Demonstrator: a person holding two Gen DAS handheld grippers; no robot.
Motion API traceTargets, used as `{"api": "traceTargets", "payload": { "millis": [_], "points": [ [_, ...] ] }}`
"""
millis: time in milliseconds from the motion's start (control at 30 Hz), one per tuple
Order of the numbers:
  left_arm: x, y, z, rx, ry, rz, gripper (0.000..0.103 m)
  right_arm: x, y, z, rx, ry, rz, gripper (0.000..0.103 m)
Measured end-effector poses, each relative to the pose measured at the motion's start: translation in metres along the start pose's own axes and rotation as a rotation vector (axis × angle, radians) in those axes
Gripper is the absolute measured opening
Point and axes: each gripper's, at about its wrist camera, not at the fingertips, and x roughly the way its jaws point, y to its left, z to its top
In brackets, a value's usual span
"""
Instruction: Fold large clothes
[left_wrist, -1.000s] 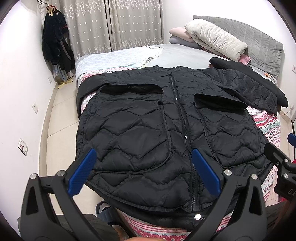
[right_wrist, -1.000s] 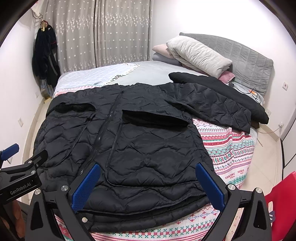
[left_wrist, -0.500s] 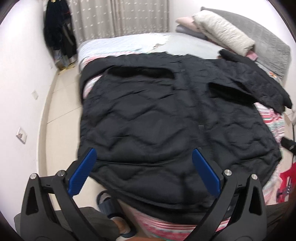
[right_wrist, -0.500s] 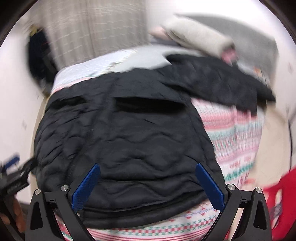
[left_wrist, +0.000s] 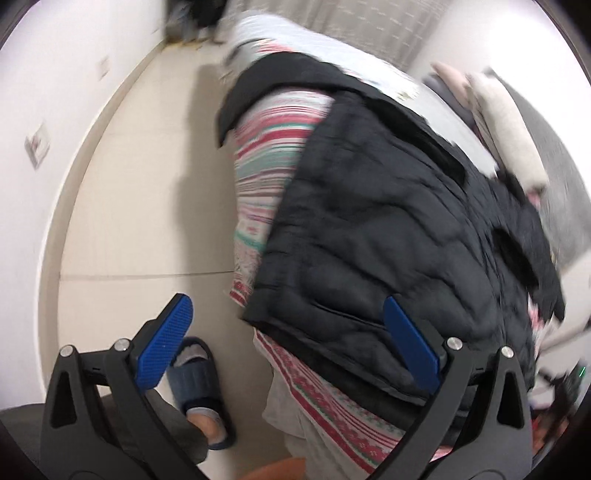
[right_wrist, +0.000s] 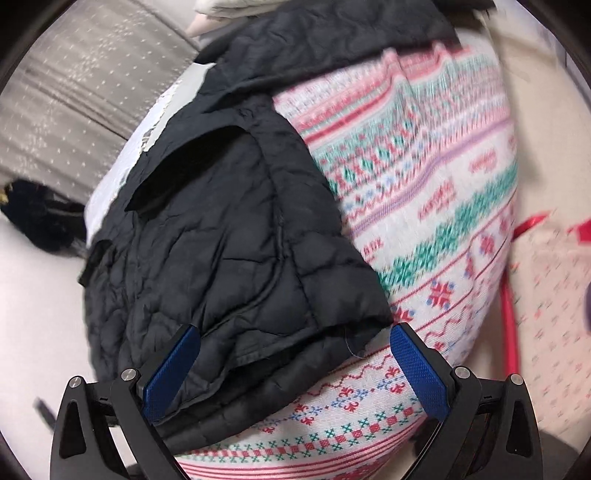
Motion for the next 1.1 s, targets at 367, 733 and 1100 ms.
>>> {"api": "traceTargets", "payload": {
  "millis": [367, 733, 1100],
  "points": [
    [0.062, 0.018, -0.005, -0.180, 0.123, -0.141, 0.043, 0.012, -0.011, 0.006, 0.033, -0.014, -0.004, 0.028],
    [-0.052, -0.030, -0.024, 0.159, -0.252, -0.078, 0.000, -0.089, 0.000, -0.005, -0.043, -0.382, -0.041, 0.004],
    [-0.064, -0.082, -0.019, 0.317, -0.180, -0.115, 0.019, -0.122, -0.049, -0.019, 0.127, -0.427, -0.031, 0.008]
  ]
}}
